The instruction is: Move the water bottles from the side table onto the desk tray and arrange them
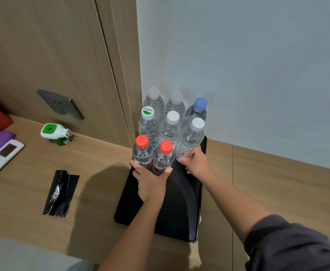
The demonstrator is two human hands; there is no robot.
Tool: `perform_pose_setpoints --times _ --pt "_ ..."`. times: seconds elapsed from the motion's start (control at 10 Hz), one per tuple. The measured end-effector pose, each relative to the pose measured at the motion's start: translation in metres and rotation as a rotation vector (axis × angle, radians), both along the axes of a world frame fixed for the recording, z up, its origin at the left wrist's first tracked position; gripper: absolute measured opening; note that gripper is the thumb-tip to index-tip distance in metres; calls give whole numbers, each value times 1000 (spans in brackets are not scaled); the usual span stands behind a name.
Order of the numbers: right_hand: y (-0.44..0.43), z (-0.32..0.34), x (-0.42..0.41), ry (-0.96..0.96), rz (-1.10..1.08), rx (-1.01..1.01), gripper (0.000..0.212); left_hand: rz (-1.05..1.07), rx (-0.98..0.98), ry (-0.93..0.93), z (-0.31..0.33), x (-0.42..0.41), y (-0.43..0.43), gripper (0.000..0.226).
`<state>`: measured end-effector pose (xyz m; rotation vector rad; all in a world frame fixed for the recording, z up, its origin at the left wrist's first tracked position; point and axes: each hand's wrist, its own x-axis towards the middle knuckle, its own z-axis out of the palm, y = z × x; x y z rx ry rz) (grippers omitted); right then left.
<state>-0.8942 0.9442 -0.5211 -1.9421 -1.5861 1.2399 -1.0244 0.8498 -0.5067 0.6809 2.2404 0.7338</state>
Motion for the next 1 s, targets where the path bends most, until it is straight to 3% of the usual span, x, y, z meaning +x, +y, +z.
perform_pose_setpoints --times 0.2,0.3,0.4,0.5,0.6,0.7,0.9,1.0 --pt "-17 18 6 -60 78 50 96 -65 -40 -50 13 -26 -11 138" --pt "-28 32 13 -62 115 125 108 -114 27 10 31 -47 -24 128" --pt "-39 55 17 -155 111 232 115 -285 260 303 63 -66 -35 97" --pt "-52 84 17 -327 121 445 106 -529 449 531 98 -77 -25 77" --pt "-56 114 11 -440 203 620 98 -776 523 731 124 -76 -2 74" --pt "-54 133 4 -567 329 613 89 -945 393 805 131 -74 19 77" --pt "-57 151 2 -633 398 520 81 -977 291 854 118 -78 27 79" --pt "-49 180 -1 -376 338 568 81 -972 301 860 115 -78 27 82"
